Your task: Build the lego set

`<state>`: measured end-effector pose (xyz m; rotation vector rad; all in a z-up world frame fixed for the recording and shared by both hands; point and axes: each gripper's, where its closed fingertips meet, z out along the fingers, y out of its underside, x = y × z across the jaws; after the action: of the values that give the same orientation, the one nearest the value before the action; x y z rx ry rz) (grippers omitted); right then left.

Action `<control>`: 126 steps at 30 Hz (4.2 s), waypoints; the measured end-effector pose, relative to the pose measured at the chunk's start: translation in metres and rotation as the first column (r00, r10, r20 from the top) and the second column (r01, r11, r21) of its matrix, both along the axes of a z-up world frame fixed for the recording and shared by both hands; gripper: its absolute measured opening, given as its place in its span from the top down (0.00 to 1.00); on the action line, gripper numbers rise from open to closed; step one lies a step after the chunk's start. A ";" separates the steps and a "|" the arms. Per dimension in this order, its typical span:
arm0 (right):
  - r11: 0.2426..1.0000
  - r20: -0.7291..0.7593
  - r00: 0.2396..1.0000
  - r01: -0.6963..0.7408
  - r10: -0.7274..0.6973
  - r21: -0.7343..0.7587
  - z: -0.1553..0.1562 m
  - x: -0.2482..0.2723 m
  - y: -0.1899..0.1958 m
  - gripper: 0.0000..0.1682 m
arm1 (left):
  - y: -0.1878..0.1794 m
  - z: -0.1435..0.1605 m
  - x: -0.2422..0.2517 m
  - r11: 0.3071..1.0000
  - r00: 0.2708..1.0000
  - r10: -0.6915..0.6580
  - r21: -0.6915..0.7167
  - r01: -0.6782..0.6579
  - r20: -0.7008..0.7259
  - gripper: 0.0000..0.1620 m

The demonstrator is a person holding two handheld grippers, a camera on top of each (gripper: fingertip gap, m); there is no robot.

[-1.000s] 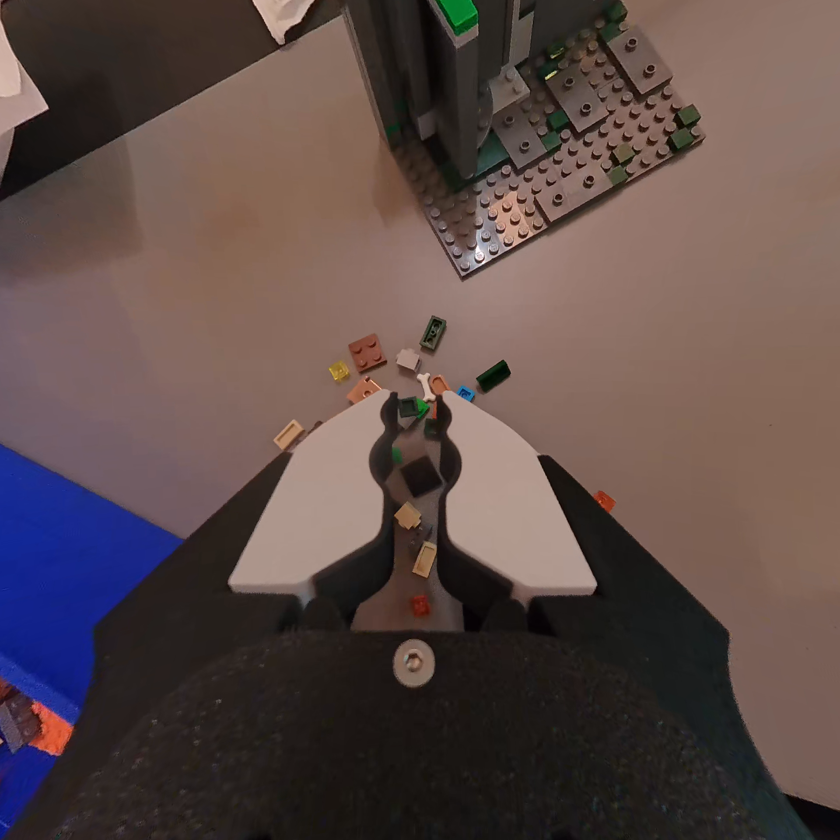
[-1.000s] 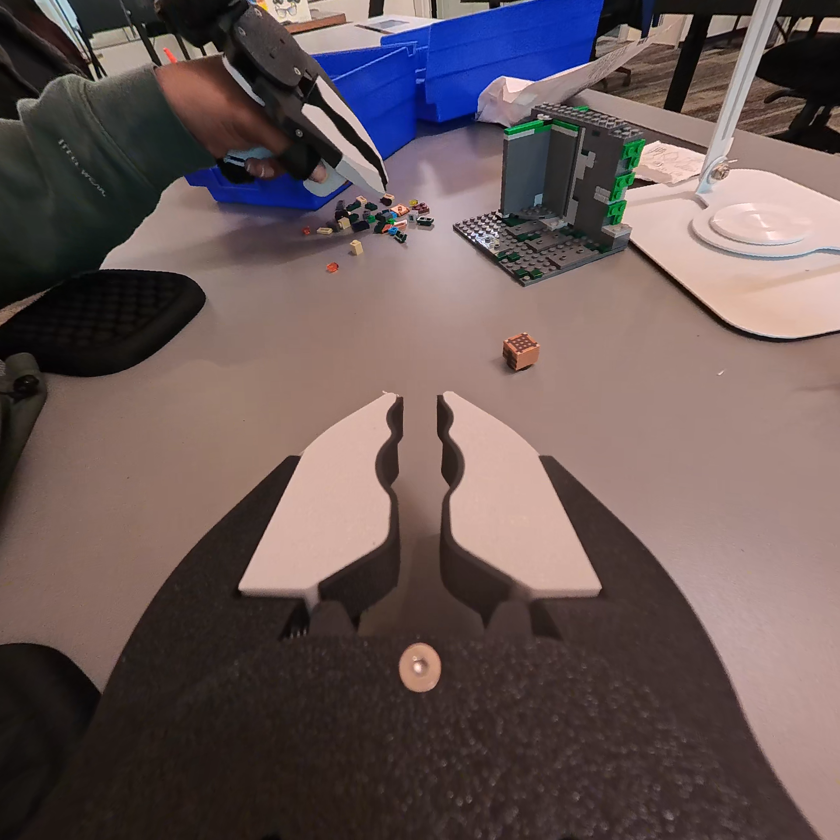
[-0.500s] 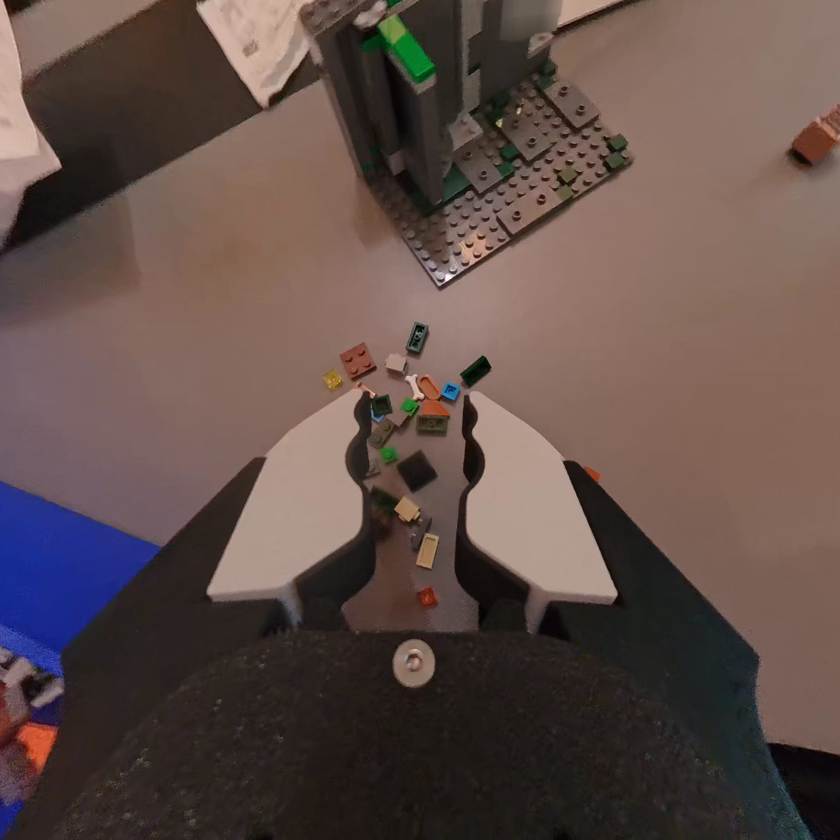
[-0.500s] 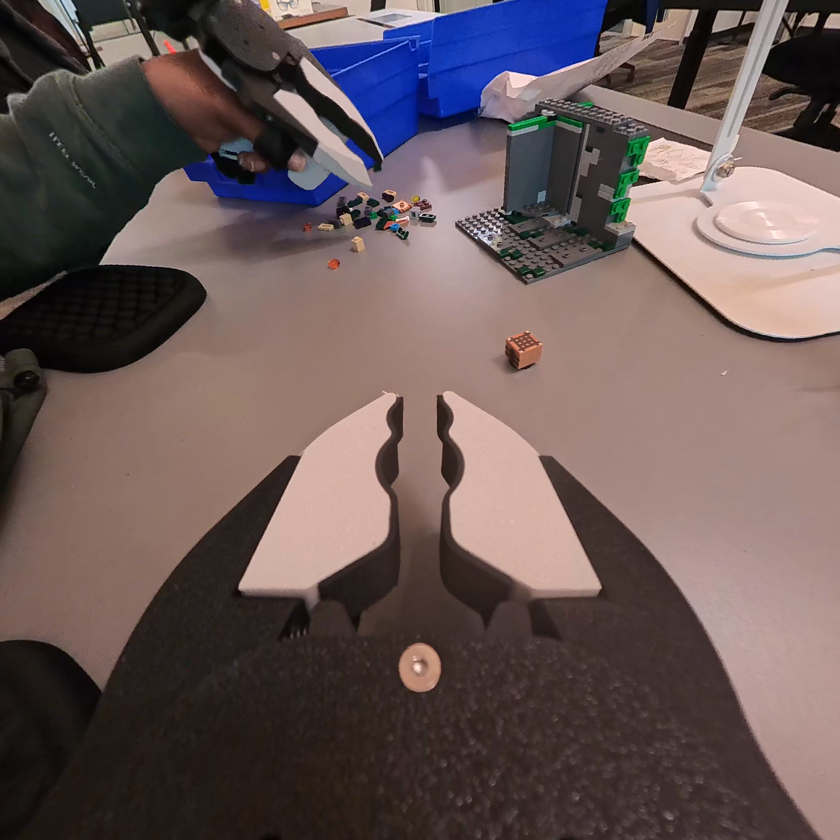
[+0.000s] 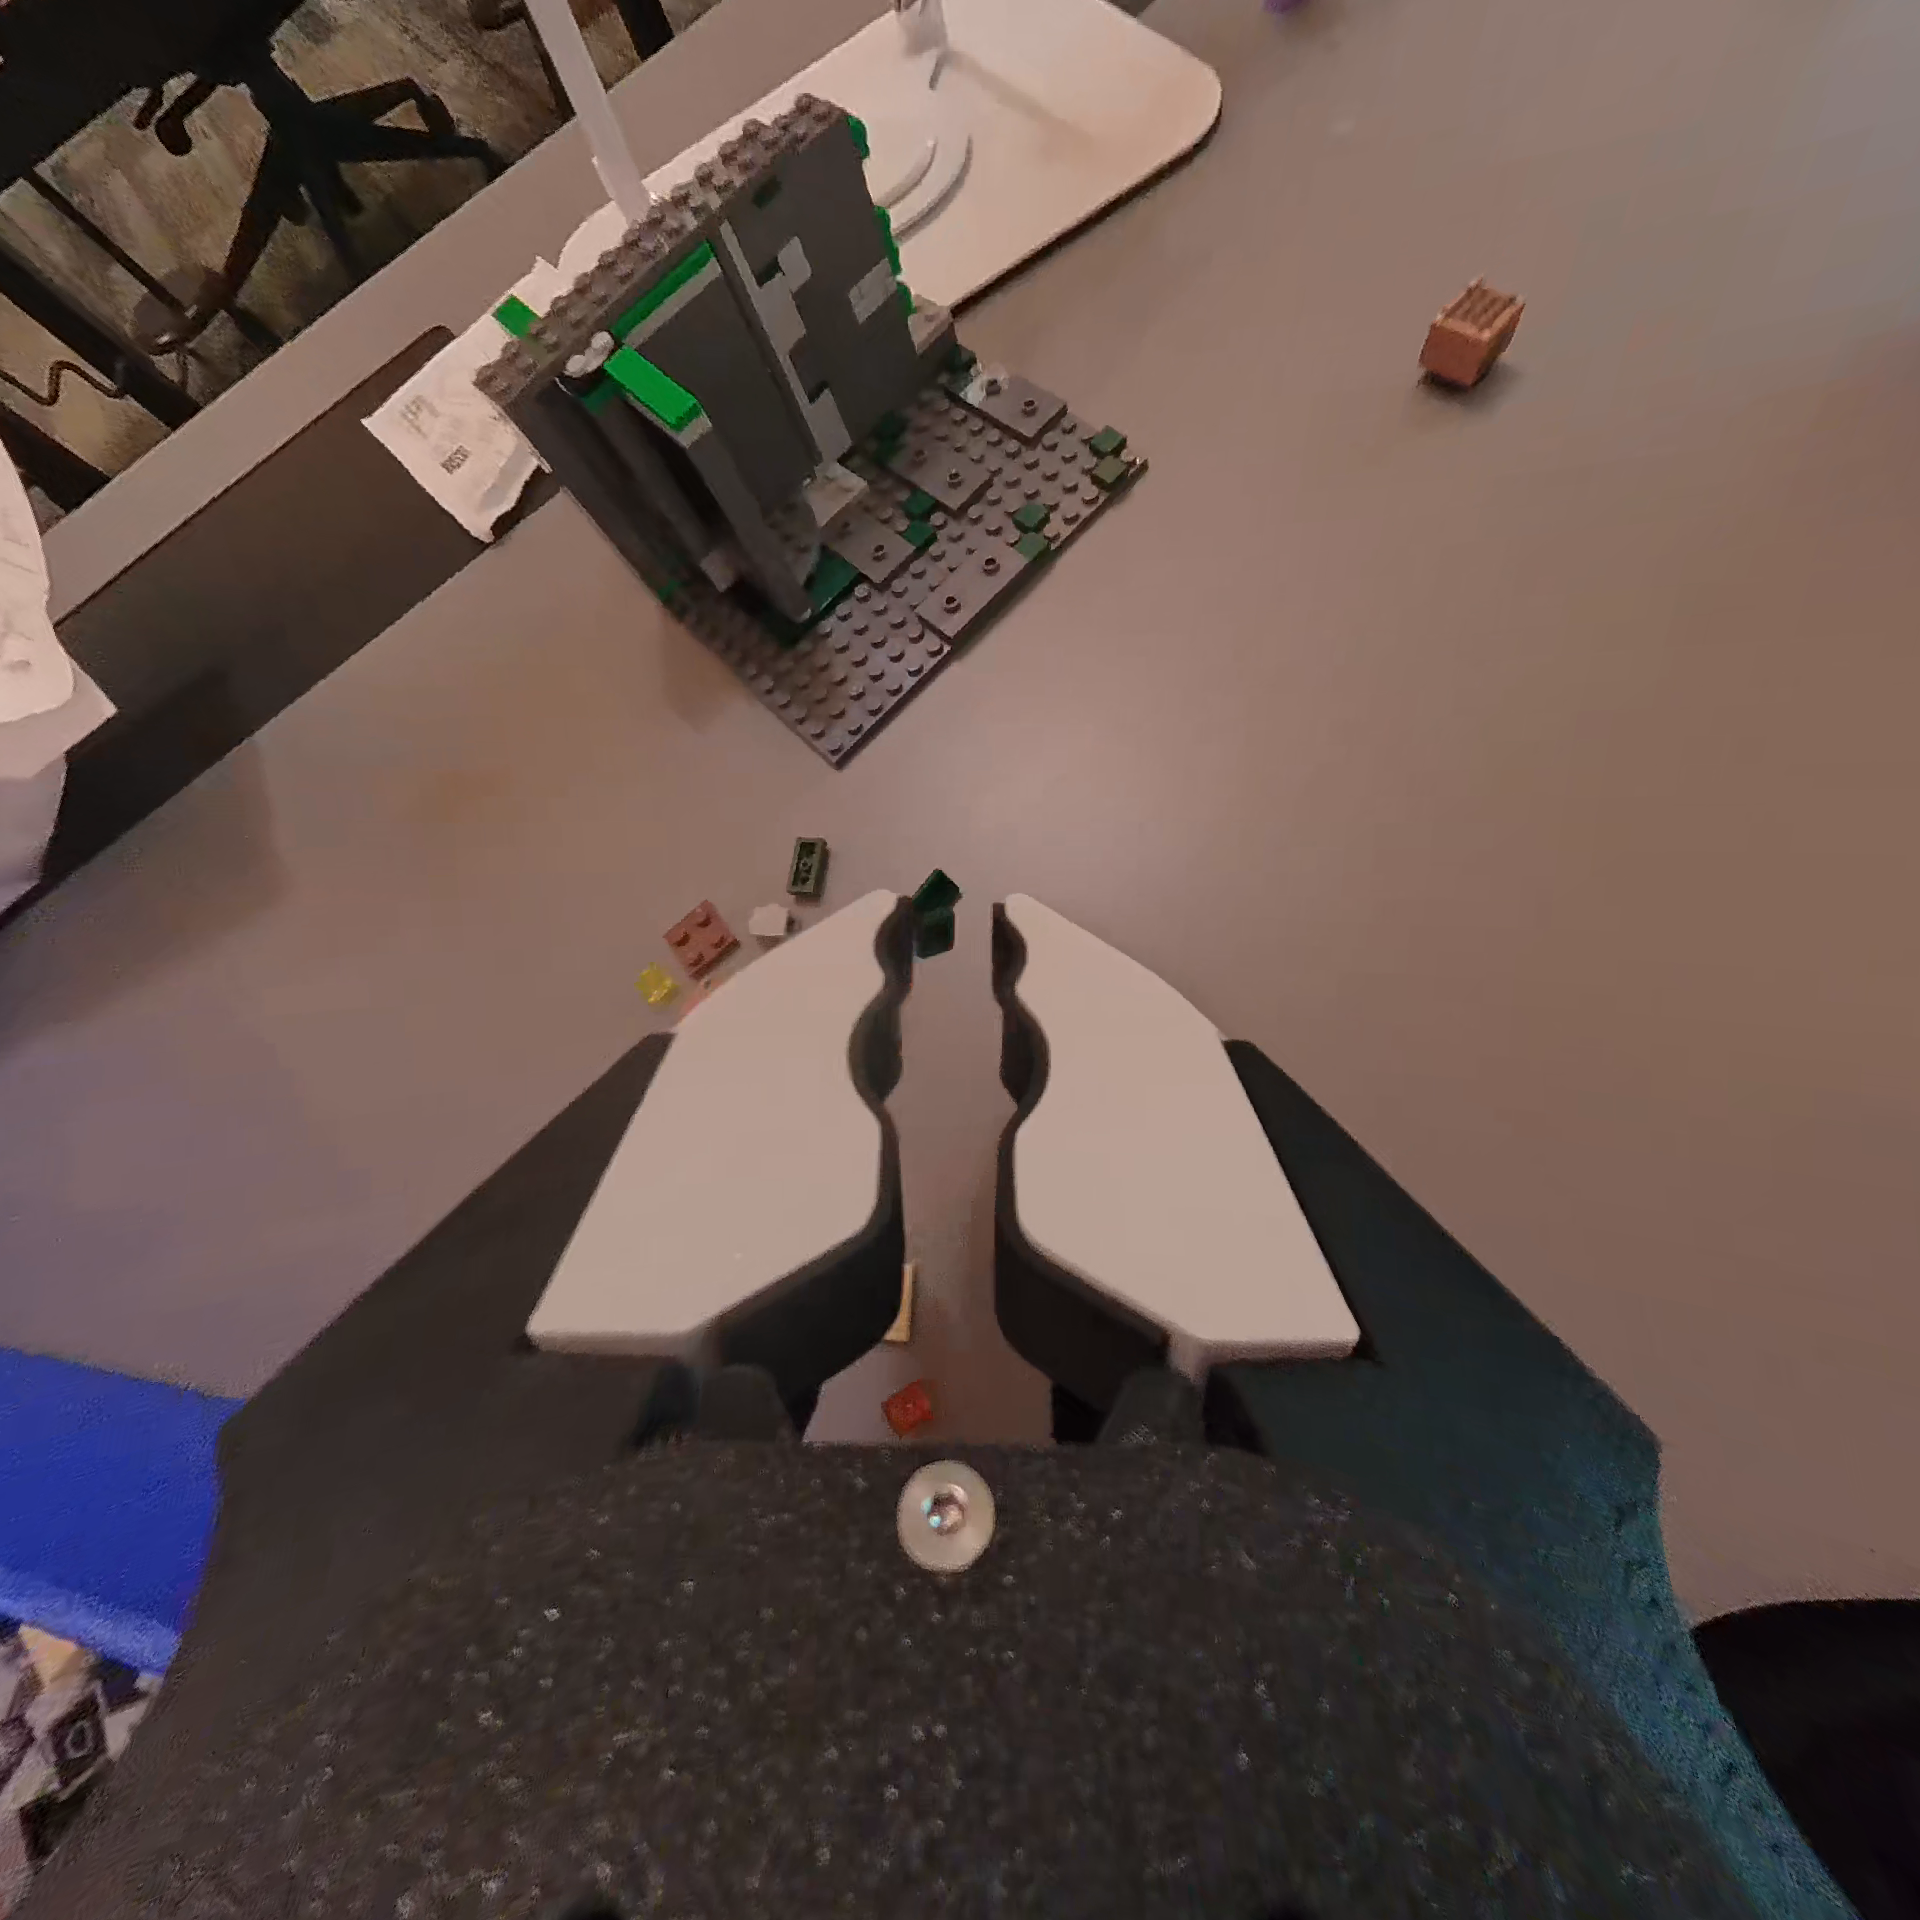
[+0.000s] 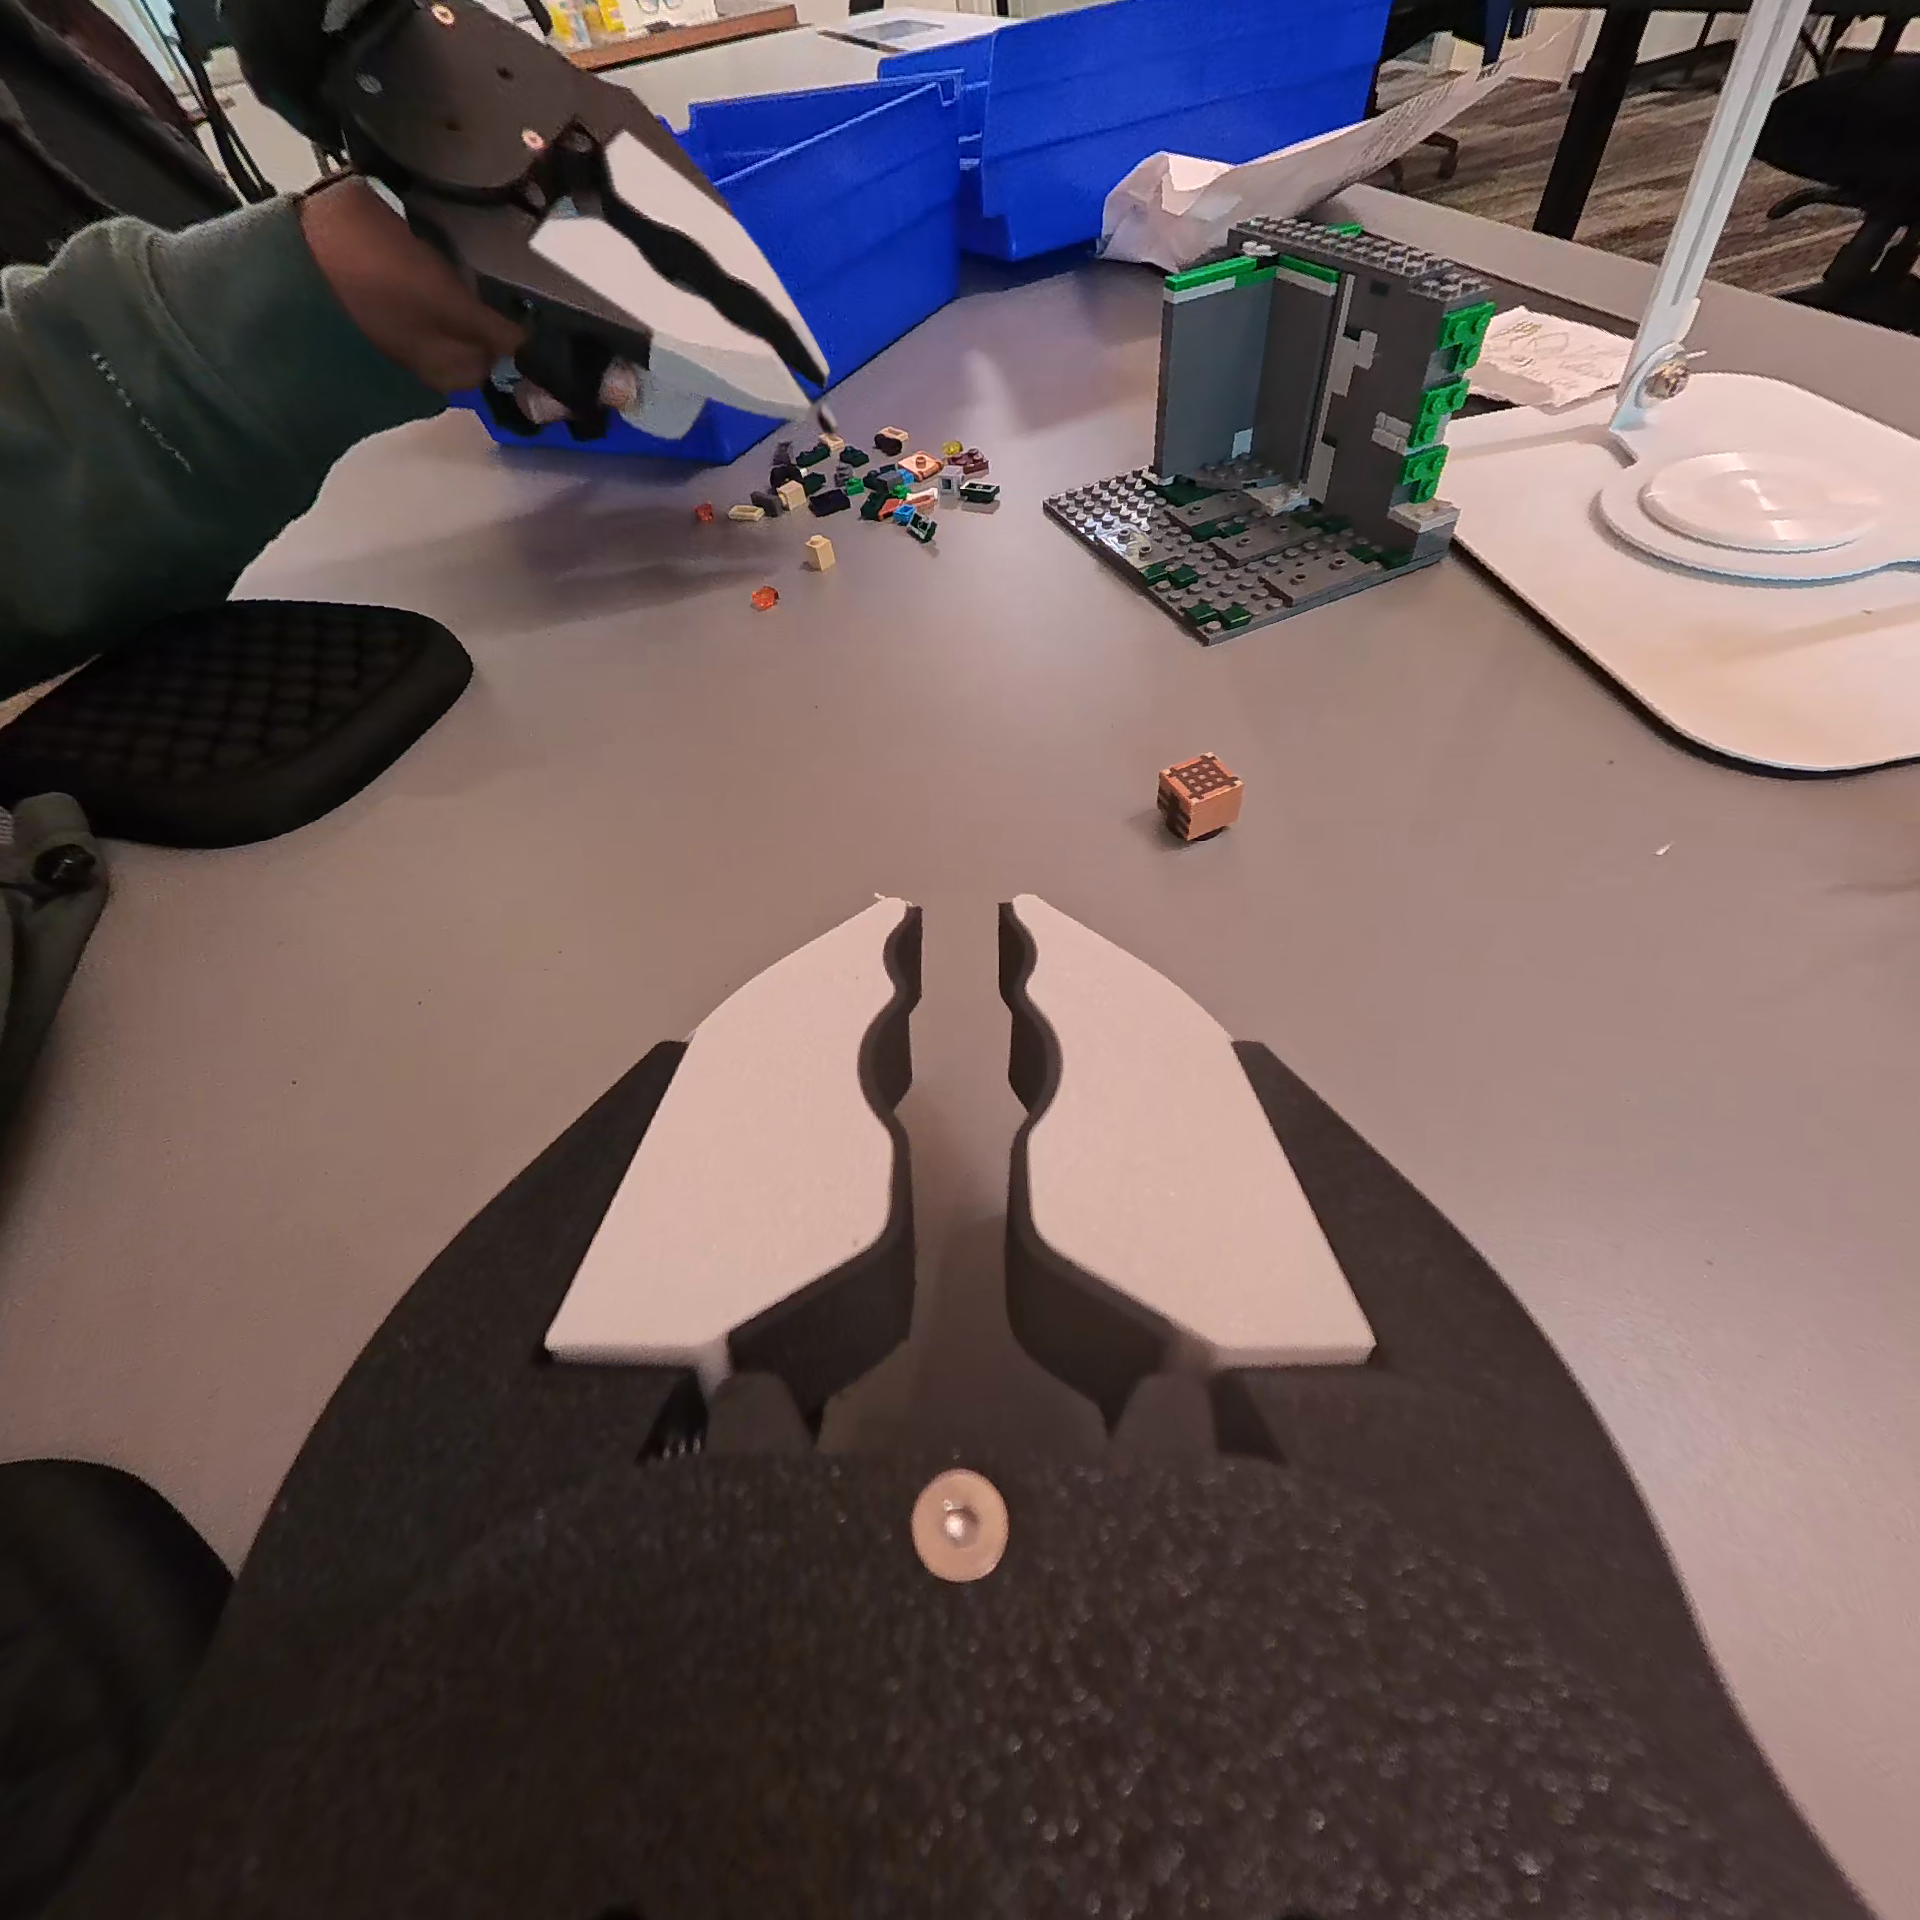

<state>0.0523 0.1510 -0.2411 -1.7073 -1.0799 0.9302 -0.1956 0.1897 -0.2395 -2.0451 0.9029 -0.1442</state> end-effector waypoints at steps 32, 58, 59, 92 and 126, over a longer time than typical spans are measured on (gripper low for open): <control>1.000 0.018 1.000 0.001 -0.001 -0.002 -0.003 0.000 0.000 0.92 | -0.060 -0.045 0.025 0.979 0.998 -0.005 -0.204 0.017 0.062 0.91; 1.000 0.024 1.000 0.000 0.000 -0.001 -0.003 -0.001 0.000 0.92 | -0.042 0.021 -0.083 0.943 0.934 0.333 0.077 -0.325 -0.127 0.92; 1.000 0.024 1.000 0.000 0.000 0.000 -0.003 -0.001 0.000 0.92 | -0.047 0.026 -0.092 0.942 0.931 0.333 0.083 -0.324 -0.149 0.91; 1.000 0.052 0.999 -0.004 0.004 0.007 -0.006 -0.003 -0.002 0.92 | -0.087 -0.039 -0.194 0.865 0.821 0.352 -0.178 -0.468 -0.450 0.82; 1.000 0.016 1.000 -0.012 0.011 0.023 -0.001 -0.006 -0.004 0.92 | 0.042 0.084 0.072 0.949 0.826 -0.200 0.314 0.029 0.527 1.00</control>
<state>0.0464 0.1467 -0.2418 -1.6937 -1.1079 0.9095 -0.1240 0.2318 -0.1554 -1.5376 0.6292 -0.6052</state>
